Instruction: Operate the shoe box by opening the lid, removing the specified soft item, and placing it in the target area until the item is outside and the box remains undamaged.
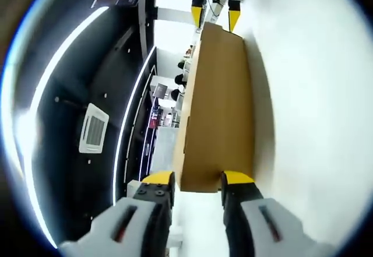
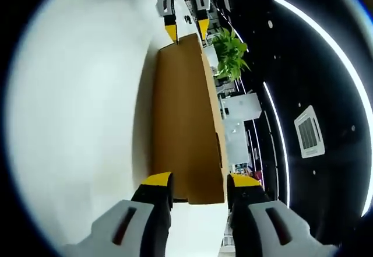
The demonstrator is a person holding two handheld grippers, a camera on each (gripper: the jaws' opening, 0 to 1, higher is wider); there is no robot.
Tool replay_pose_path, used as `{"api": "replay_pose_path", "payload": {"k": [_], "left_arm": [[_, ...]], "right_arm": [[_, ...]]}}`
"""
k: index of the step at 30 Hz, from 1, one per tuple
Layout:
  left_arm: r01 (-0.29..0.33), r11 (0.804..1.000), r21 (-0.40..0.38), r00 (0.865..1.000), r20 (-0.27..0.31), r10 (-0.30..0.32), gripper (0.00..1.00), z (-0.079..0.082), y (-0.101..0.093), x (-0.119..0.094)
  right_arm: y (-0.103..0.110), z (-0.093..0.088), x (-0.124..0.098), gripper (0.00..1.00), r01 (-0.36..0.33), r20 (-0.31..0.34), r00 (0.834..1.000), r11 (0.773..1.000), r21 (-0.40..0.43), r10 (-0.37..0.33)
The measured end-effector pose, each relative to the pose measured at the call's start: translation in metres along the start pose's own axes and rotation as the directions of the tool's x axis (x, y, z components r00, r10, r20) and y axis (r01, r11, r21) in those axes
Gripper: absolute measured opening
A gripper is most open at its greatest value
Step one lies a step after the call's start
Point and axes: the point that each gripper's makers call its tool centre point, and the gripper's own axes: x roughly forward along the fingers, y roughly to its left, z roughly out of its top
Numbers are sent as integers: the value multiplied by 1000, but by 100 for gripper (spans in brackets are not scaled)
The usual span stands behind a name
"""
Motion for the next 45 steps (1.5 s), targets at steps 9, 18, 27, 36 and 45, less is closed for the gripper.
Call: {"api": "replay_pose_path", "payload": {"k": [9, 18, 27, 36, 45], "left_arm": [[-10, 1000, 23, 1000, -25, 10, 30, -2, 0, 2], [-13, 999, 39, 1000, -25, 14, 29, -2, -2, 1], [-13, 1000, 19, 1000, -29, 14, 28, -2, -1, 1], [-2, 1000, 18, 1000, -23, 3, 28, -1, 0, 0], [1, 1000, -14, 1000, -26, -2, 28, -1, 4, -1]], "right_arm": [[-5, -16, 3, 32, 46, -76, 996, 999, 3, -45], [-5, -21, 3, 29, 69, -87, 994, 997, -42, -73], [-6, -19, 1, 27, 60, -100, 993, 996, -61, -66], [-8, -18, 0, 27, 44, -95, 994, 997, -59, -49], [-12, -18, -1, 27, 32, -85, 996, 999, -40, -35]]}}
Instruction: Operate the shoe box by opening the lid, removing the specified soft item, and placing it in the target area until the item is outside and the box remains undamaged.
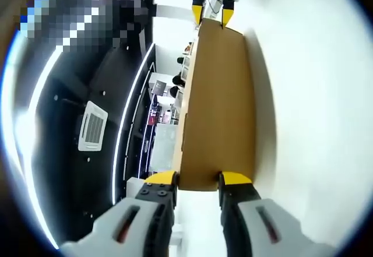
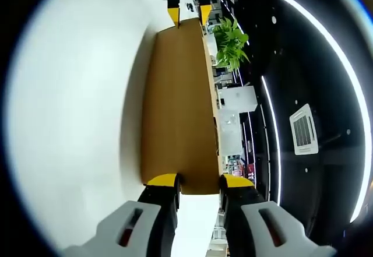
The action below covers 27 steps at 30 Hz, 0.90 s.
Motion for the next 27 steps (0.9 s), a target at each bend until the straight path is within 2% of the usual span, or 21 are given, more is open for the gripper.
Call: {"api": "replay_pose_path", "payload": {"k": [8, 10, 24, 27], "left_arm": [[7, 999, -44, 1000, 15, -7, 29, 0, 6, -3], [17, 994, -106, 1000, 18, -16, 29, 1, 6, -3], [7, 989, -146, 1000, 11, -5, 30, 2, 14, -5], [-1, 985, -174, 1000, 10, 3, 30, 2, 17, -6]], "right_arm": [[-3, -1, -1, 27, -13, 9, 1000, 1000, 25, 13], [-4, -1, 0, 27, -16, 13, 1000, 1000, 26, 15], [-8, -1, -1, 27, -21, 19, 1000, 999, 46, 20], [-11, -1, -1, 28, -16, 20, 1000, 998, 55, 15]]}}
